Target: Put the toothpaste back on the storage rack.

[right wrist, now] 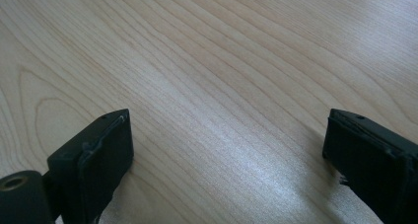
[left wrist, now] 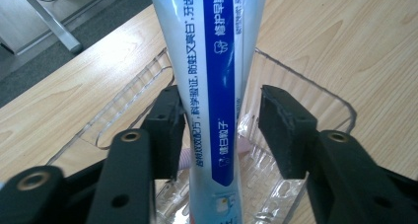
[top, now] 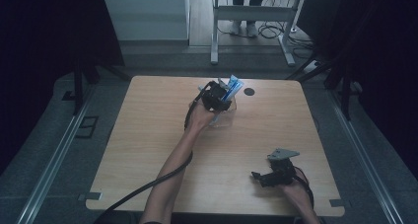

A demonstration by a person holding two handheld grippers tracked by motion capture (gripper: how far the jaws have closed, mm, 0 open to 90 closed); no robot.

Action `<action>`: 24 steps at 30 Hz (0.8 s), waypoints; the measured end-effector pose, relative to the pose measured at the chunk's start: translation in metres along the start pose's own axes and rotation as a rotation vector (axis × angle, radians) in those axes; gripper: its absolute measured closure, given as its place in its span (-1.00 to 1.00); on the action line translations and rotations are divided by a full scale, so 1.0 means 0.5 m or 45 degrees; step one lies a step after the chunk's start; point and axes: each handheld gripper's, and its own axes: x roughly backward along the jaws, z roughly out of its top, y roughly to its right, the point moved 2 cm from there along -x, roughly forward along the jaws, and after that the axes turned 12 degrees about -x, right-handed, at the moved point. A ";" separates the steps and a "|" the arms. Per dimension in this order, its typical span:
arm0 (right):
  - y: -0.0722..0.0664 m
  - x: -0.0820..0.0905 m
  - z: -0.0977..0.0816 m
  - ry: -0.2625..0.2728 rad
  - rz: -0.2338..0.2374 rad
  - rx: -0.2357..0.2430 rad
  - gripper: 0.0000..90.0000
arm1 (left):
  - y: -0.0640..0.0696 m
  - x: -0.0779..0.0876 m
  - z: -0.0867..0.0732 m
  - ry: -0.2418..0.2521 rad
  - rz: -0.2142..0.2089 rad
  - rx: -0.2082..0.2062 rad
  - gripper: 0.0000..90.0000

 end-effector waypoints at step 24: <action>-0.004 -0.001 0.000 0.001 0.005 0.004 -0.89 | -0.002 0.069 0.032 0.063 -0.082 0.070 -0.71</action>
